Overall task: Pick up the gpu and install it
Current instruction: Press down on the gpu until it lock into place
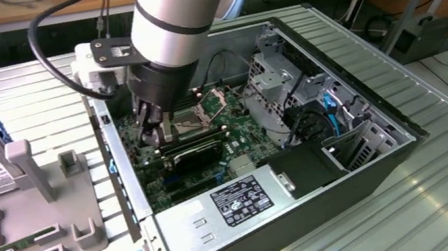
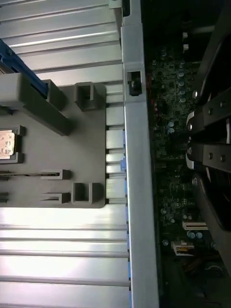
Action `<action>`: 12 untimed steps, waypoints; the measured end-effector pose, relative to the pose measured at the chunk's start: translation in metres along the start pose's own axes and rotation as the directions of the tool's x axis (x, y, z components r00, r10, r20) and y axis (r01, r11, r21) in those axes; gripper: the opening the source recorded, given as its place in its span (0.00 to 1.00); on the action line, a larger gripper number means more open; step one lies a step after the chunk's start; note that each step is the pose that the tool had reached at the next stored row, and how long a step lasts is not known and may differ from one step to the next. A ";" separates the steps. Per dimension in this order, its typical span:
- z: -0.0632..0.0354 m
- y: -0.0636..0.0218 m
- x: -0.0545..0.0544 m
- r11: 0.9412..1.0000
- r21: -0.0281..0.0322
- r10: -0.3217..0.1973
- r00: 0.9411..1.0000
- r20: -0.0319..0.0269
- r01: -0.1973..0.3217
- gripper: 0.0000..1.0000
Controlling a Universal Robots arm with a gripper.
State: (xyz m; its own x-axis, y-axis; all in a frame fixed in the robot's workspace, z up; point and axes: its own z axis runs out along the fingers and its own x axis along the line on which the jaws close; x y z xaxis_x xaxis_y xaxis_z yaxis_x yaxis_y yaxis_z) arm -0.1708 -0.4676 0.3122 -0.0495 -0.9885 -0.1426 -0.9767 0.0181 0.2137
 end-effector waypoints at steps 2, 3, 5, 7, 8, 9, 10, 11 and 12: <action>-0.0027 -0.0122 -0.001 1.000 0.005 -0.002 1.000 0.003 0.002 0.11; -0.0036 -0.0167 -0.001 1.000 0.011 -0.002 1.000 0.003 0.002 0.11; -0.0039 -0.0183 -0.001 1.000 0.017 -0.003 1.000 0.004 0.003 0.11; -0.0039 -0.0183 -0.001 1.000 0.017 -0.003 1.000 0.004 0.003 0.11; -0.0039 -0.0183 -0.001 1.000 0.017 -0.003 1.000 0.004 0.003 0.11; -0.0039 -0.0183 -0.001 1.000 0.017 -0.003 1.000 0.004 0.003 0.11; -0.0039 -0.0183 -0.001 1.000 0.017 -0.003 1.000 0.004 0.003 0.11; -0.0039 -0.0183 -0.001 1.000 0.017 -0.003 1.000 0.004 0.003 0.11; -0.0039 -0.0183 -0.001 1.000 0.017 -0.003 1.000 0.004 0.003 0.11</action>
